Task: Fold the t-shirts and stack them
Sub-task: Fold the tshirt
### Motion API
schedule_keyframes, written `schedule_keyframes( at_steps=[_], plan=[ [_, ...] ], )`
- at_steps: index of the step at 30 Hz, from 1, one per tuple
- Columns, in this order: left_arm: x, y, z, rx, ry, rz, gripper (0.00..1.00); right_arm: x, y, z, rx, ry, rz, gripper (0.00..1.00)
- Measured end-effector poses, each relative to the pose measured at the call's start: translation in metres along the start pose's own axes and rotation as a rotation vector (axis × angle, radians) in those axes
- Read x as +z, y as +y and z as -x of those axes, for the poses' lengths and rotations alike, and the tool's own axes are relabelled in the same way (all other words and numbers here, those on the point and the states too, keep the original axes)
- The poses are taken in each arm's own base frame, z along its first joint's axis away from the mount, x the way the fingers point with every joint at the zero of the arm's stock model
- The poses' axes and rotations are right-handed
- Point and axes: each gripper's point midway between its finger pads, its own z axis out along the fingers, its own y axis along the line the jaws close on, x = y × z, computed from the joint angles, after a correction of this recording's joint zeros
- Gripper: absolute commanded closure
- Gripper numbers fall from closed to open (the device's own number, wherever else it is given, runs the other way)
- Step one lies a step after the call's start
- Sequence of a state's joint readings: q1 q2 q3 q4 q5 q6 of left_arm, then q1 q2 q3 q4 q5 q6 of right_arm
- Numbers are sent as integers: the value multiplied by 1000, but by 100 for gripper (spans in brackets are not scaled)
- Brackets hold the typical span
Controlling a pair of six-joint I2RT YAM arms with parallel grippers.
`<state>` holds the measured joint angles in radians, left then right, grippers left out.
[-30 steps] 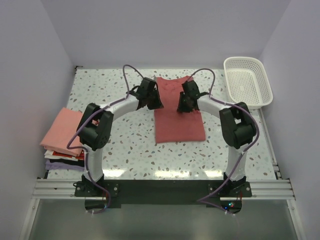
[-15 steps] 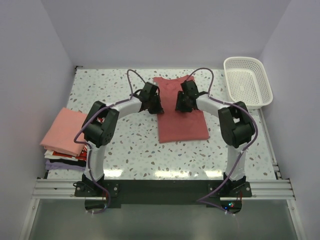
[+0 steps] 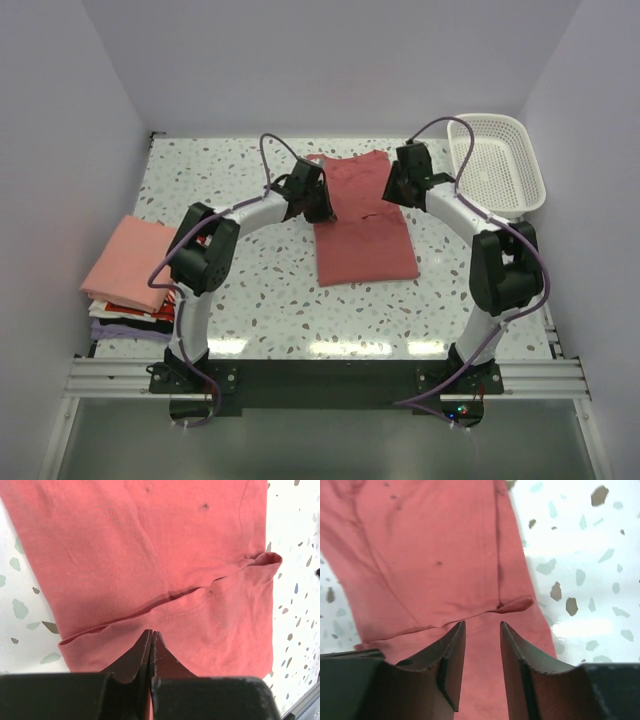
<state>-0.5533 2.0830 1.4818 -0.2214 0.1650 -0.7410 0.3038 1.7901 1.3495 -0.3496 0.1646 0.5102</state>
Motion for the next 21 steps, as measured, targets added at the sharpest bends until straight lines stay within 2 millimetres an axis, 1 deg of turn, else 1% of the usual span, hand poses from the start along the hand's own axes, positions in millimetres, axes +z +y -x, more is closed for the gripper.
schedule_keyframes(
  at_steps=[3, 5, 9, 11, 13, 21],
  plan=[
    [4, 0, 2, 1, -5, -2, 100, 10, -14, -13, 1, 33, -36, 66],
    [9, 2, 2, 0, -7, 5, 100, 22, -21, -25, -3, 66, -59, 66],
    [21, 16, -4, -5, 1, 47, 100, 47, -37, -50, -9, 135, -110, 67],
    [25, 20, -4, -14, -3, 58, 100, 57, -46, -61, -9, 160, -143, 68],
    [25, 22, -2, -25, -16, 75, 100, 58, -47, -56, -3, 146, -144, 68],
    [25, 34, 1, -67, -52, 142, 100, 60, -49, -56, 18, 147, -146, 68]
  ],
)
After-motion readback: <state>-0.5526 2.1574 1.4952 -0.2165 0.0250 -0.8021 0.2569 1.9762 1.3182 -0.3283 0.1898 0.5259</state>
